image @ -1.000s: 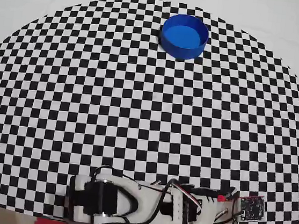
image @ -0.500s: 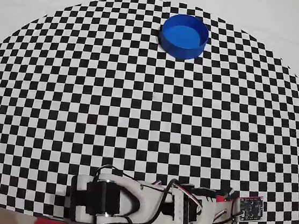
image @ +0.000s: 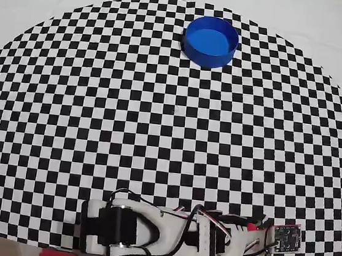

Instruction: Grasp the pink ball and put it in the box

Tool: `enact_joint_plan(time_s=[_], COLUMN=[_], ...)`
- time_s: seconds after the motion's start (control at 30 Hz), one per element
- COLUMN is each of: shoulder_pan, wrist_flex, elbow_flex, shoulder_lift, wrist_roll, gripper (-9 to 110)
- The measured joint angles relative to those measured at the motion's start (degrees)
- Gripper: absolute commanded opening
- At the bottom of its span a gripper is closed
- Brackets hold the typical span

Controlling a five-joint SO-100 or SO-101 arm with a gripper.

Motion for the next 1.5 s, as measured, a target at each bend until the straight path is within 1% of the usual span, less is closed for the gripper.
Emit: enact_joint_plan(time_s=[1.27,1.5], shoulder_pan=[-0.18,-0.18], wrist_flex=[0.53,2.55], elbow_flex=[0.00,0.00], shoulder_lift=[2.72,2.72], wrist_roll=[0.00,0.00], gripper=[31,31])
